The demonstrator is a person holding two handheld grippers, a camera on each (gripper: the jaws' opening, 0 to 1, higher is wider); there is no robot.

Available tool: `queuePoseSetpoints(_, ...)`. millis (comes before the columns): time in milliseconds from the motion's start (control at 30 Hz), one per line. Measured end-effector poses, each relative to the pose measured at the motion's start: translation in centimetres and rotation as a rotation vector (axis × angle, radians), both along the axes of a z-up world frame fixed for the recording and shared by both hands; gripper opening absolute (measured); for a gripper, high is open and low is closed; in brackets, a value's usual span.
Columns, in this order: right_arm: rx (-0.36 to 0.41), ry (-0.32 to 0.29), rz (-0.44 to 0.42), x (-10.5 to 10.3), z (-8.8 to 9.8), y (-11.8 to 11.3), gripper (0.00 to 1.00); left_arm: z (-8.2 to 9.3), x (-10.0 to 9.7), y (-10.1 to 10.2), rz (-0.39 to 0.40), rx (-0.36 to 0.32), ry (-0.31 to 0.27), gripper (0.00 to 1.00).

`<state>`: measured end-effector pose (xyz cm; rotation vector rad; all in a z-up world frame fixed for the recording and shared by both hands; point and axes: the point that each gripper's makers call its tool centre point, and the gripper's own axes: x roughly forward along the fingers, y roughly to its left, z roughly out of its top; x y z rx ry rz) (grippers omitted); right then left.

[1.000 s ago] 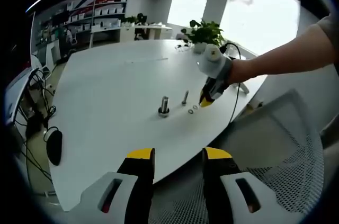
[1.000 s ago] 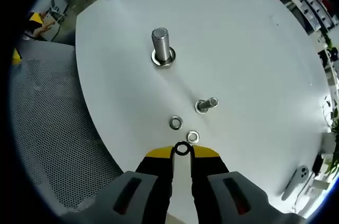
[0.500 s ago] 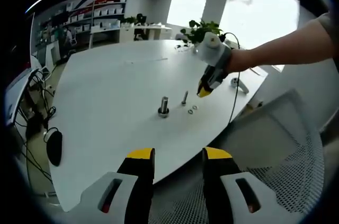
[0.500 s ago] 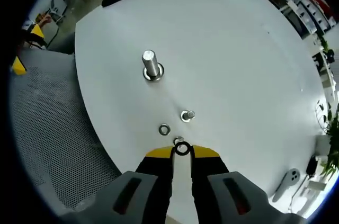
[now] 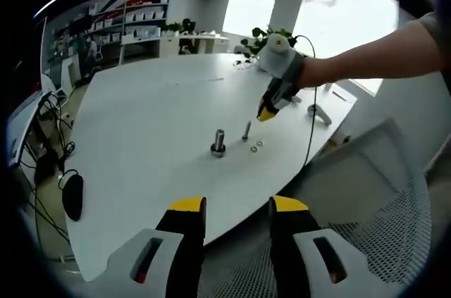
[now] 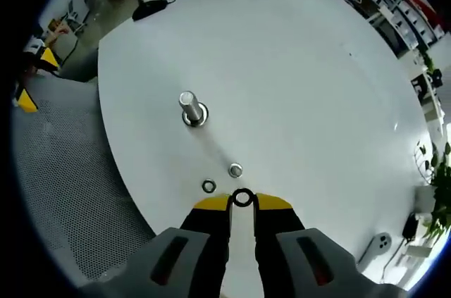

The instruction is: Place the washer onto the threaded stud by aligning its center hole with the stud, sliding it down to the base, and recovering from edge contact or off-axis alignment until the washer reaches the visible bottom stop.

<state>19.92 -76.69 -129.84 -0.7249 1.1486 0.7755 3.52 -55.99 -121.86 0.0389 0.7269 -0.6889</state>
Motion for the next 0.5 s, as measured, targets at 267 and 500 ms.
queuePoseSetpoints(267, -0.005, 0.008, 0.03, 0.5, -0.5, 1.2, 0.13, -0.1, 0.0, 0.0, 0.002, 0.001, 0.004, 0.34)
queuePoseSetpoints(500, -0.017, 0.014, 0.056, 0.5, -1.0, 1.5, 0.13, 0.0, 0.1, 0.1, 0.008, 0.0, 0.001, 0.34)
